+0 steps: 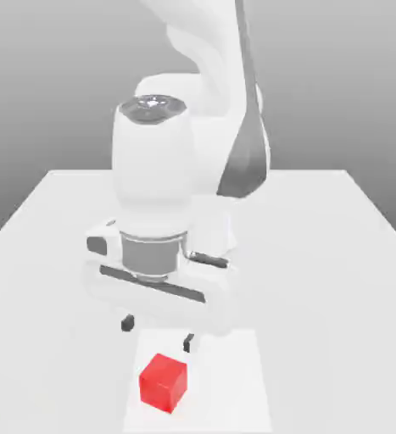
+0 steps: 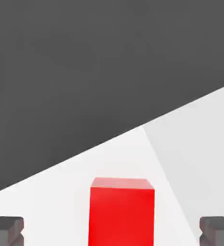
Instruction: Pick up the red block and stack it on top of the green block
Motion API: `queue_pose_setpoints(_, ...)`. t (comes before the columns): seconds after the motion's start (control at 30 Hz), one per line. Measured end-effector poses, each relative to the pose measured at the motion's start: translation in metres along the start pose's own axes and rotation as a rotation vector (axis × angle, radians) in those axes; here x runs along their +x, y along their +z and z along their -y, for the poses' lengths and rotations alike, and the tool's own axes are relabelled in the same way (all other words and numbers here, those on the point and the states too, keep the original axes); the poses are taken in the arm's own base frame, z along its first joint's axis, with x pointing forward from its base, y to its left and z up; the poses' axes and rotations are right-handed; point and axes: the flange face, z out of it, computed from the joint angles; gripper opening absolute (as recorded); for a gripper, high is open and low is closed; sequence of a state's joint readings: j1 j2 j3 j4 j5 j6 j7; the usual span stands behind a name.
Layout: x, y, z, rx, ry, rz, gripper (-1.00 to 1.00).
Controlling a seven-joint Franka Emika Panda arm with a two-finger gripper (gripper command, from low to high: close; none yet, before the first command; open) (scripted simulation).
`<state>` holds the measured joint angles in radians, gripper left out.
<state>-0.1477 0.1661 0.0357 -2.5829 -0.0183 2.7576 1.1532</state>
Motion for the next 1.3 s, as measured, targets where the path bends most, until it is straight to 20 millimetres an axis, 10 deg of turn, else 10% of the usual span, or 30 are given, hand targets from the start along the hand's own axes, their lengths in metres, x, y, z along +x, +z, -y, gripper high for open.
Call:
queue_pose_setpoints(0.13,-0.001,0.049,-0.002,-0.007,0.004,0.005,0.0)
queue_pose_setpoints(0.17,-0.001,0.055,-0.003,-0.007,0.004,0.005,-1.0)
queue_pose_setpoints(0.4,-0.001,0.054,-0.003,-0.007,0.004,0.004,-1.0)
queue_pose_setpoints(0.6,0.007,-0.005,-0.001,-0.007,0.026,0.005,-1.0)
queue_pose_setpoints(0.83,0.14,-0.025,-0.002,-0.004,0.355,0.009,-1.0)
queue_pose_setpoints(1.03,0.262,-0.04,-0.04,-0.006,0.648,0.006,-1.0)
queue_pose_setpoints(1.17,0.294,-0.001,-0.056,-0.007,0.724,0.003,-1.0)
queue_pose_setpoints(1.2,0.295,0.012,-0.057,-0.007,0.726,0.003,1.0)
queue_pose_setpoints(1.3,0.295,0.012,-0.057,-0.007,0.726,0.003,1.0)
